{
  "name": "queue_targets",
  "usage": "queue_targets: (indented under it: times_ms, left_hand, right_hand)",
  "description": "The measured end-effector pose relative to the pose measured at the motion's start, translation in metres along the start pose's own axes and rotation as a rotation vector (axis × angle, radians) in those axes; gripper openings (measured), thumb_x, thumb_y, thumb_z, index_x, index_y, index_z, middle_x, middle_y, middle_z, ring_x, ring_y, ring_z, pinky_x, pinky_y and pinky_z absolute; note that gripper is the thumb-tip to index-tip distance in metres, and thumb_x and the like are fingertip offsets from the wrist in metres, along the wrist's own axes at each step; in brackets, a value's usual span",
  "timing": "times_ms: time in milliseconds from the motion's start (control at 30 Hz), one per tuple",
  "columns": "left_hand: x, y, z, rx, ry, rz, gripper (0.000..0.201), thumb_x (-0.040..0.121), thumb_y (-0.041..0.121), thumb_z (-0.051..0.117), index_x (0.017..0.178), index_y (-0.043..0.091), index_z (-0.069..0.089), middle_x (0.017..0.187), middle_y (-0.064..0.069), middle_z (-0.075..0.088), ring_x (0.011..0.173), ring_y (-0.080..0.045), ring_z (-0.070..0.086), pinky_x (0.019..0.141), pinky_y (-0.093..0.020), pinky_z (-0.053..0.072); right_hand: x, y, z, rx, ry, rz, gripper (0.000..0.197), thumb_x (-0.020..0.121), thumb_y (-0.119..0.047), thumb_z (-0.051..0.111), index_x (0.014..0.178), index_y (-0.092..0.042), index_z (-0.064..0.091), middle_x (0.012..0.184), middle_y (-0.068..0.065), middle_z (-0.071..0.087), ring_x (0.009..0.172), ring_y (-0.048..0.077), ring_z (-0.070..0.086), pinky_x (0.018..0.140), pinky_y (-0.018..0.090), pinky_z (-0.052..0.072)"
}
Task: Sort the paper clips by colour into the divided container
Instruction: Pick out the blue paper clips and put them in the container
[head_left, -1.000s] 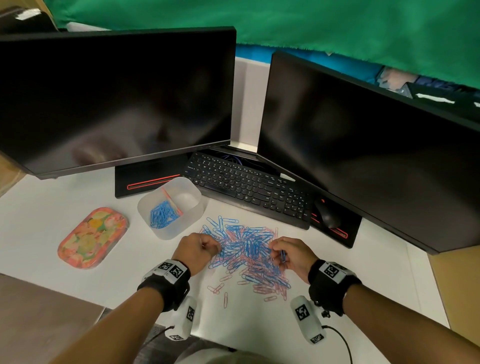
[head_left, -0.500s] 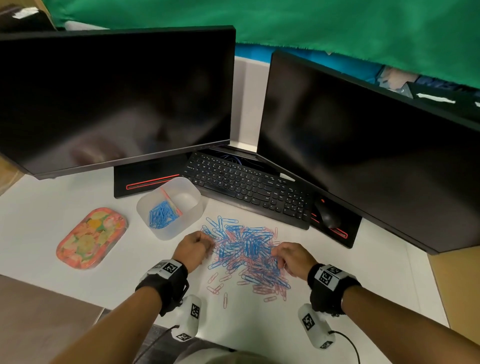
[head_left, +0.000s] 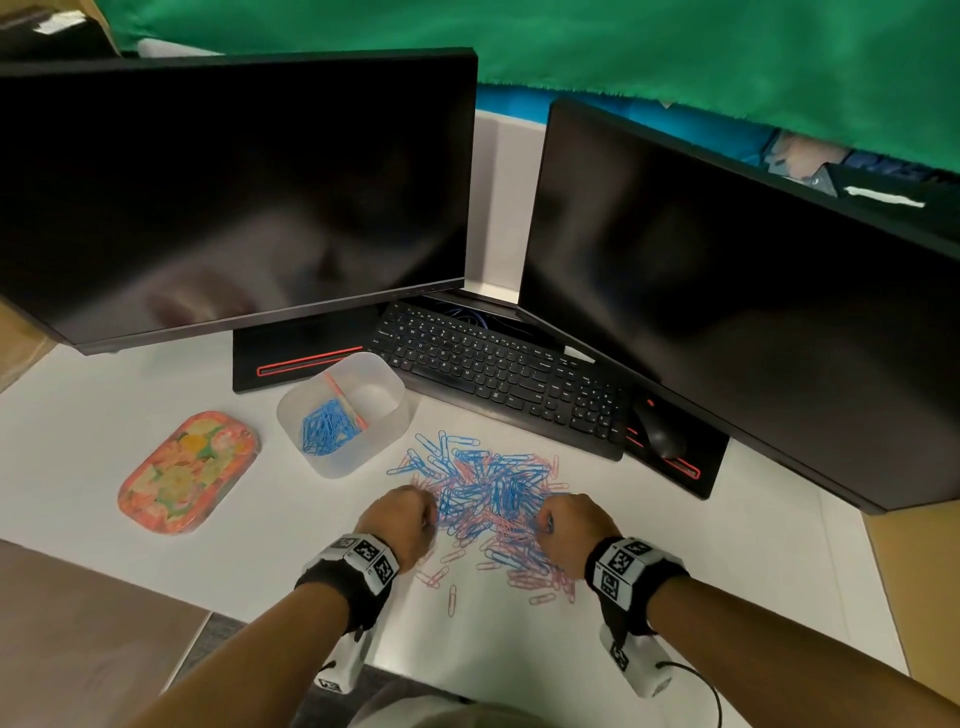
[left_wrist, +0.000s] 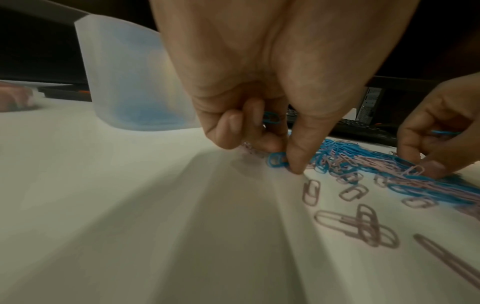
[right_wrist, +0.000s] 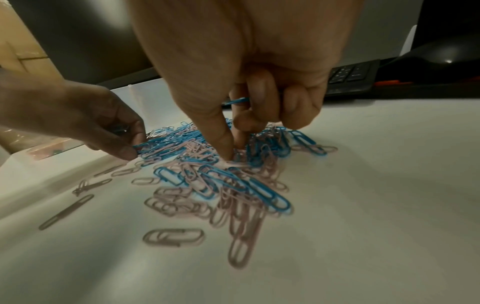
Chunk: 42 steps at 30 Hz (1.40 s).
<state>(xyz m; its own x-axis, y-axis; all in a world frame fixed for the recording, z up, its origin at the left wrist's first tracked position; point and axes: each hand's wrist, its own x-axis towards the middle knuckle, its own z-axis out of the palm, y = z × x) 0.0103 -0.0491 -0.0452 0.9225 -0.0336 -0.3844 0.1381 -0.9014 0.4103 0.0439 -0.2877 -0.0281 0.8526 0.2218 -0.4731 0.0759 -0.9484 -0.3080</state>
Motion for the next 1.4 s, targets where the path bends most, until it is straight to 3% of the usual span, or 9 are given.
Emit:
queue_targets:
  times_ms: [200,333,500,700,800,933,1067,1267,1400]
  left_hand:
    - [-0.003,-0.003,-0.007,-0.146,-0.005,-0.047,0.016,0.082,0.019,0.063,0.07,0.028,0.057,0.08,0.004,0.066,0.077,-0.017,0.061,0.073,-0.024,0.05]
    - [-0.005,-0.004,-0.014,-0.265,0.028,-0.069,0.023,0.082,0.019,0.069,0.066,0.03,0.056,0.084,0.003,0.069,0.079,-0.015,0.062,0.073,-0.017,0.043]
    - [-0.008,-0.003,-0.025,-0.392,0.064,-0.032,0.011,0.083,0.016,0.07,0.083,0.026,0.067,0.087,0.013,0.067,0.078,-0.005,0.058,0.068,-0.006,0.038]
    - [-0.014,0.0,-0.041,-0.695,0.069,-0.064,0.014,0.082,0.012,0.064,0.075,0.023,0.067,0.074,0.005,0.071,0.067,-0.006,0.06,0.071,-0.018,0.045]
    - [-0.017,0.004,-0.052,-0.989,0.067,-0.177,0.014,0.089,-0.001,0.052,0.088,0.006,0.064,0.056,0.004,0.064,0.05,-0.004,0.055,0.055,-0.023,0.04]
    - [-0.019,-0.002,-0.068,-1.27,0.069,-0.251,0.019,0.092,-0.001,0.049,0.101,0.004,0.065,0.069,-0.007,0.064,0.054,-0.014,0.058,0.055,-0.028,0.048]
    - [-0.019,-0.01,-0.09,-1.403,0.14,-0.284,0.021,0.092,-0.005,0.047,0.099,0.005,0.063,0.073,-0.01,0.063,0.056,-0.017,0.062,0.052,-0.025,0.053]
    - [-0.017,-0.028,-0.116,-1.378,0.278,-0.36,0.017,0.093,-0.002,0.045,0.09,0.004,0.061,0.075,-0.011,0.063,0.057,-0.018,0.058,0.052,-0.023,0.053]
    - [-0.013,-0.04,-0.127,-1.378,0.333,-0.455,0.013,0.094,0.003,0.048,0.093,0.004,0.06,0.077,-0.015,0.064,0.062,-0.022,0.061,0.055,-0.026,0.057]
  right_hand:
    - [0.001,0.0,-0.005,0.127,0.013,0.006,0.007,0.082,-0.017,0.06,0.078,-0.019,0.065,0.085,0.002,0.067,0.077,0.02,0.062,0.069,0.025,0.051]
    - [0.003,-0.004,-0.011,0.284,0.015,0.004,0.012,0.081,-0.012,0.061,0.071,-0.019,0.062,0.08,0.001,0.066,0.074,0.016,0.059,0.068,0.022,0.046]
    - [0.007,-0.012,-0.023,0.423,0.011,-0.031,0.016,0.077,-0.01,0.065,0.066,-0.021,0.064,0.076,-0.006,0.065,0.073,0.007,0.057,0.063,0.011,0.041]
    - [0.01,-0.034,-0.034,0.618,-0.09,-0.063,0.013,0.08,-0.013,0.069,0.092,-0.02,0.069,0.078,-0.002,0.063,0.066,0.007,0.057,0.064,0.018,0.044]
    - [0.013,-0.054,-0.041,0.803,-0.223,-0.054,0.017,0.082,-0.008,0.067,0.094,-0.02,0.066,0.084,-0.001,0.066,0.052,0.006,0.05,0.054,0.02,0.043]
    - [0.019,-0.089,-0.05,1.024,-0.351,-0.064,0.012,0.085,0.003,0.059,0.091,-0.008,0.062,0.072,0.007,0.061,0.048,0.011,0.044,0.046,0.025,0.041]
    - [0.033,-0.131,-0.056,1.052,-0.395,-0.079,0.013,0.087,0.006,0.055,0.087,-0.007,0.058,0.071,0.012,0.061,0.051,0.015,0.055,0.047,0.026,0.05]
    - [0.065,-0.189,-0.057,0.926,-0.432,-0.081,0.017,0.089,0.007,0.051,0.085,-0.009,0.051,0.073,0.015,0.059,0.044,0.013,0.061,0.044,0.024,0.054]
    - [0.078,-0.218,-0.057,0.853,-0.421,-0.068,0.02,0.088,0.01,0.049,0.086,-0.009,0.052,0.074,0.016,0.059,0.056,0.021,0.061,0.051,0.028,0.055]
